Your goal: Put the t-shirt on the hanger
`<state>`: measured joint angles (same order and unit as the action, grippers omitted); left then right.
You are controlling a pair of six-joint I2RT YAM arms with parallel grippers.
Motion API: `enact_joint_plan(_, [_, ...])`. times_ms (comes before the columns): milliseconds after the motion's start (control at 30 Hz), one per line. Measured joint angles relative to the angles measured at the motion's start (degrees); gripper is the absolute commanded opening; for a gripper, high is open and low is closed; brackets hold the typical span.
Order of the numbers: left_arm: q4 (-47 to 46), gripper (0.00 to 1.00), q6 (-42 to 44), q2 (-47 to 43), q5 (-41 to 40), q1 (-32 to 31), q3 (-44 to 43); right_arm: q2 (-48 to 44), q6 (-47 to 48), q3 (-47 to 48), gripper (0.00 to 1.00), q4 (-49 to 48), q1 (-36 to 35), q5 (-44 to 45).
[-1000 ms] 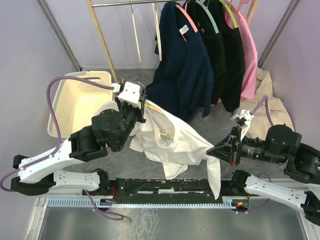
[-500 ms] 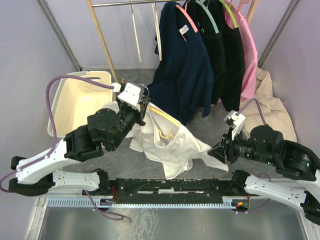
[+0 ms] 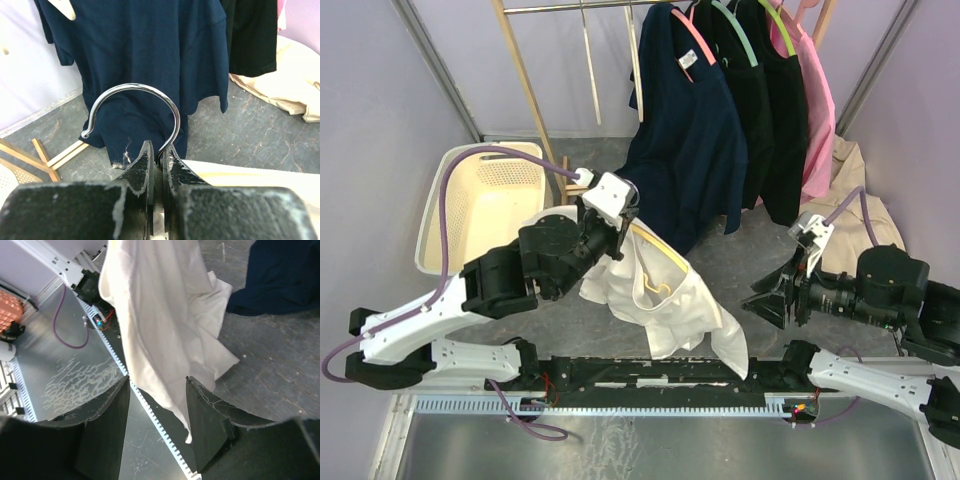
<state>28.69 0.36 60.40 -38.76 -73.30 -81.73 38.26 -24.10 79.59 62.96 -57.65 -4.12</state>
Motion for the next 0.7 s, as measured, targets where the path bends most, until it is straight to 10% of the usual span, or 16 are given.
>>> enact_joint_plan(700, [0.33,0.03,-2.45,3.67,3.52,0.00,0.00,9.51,0.63,-1.95,0.56,-5.29,0.00,-6.12])
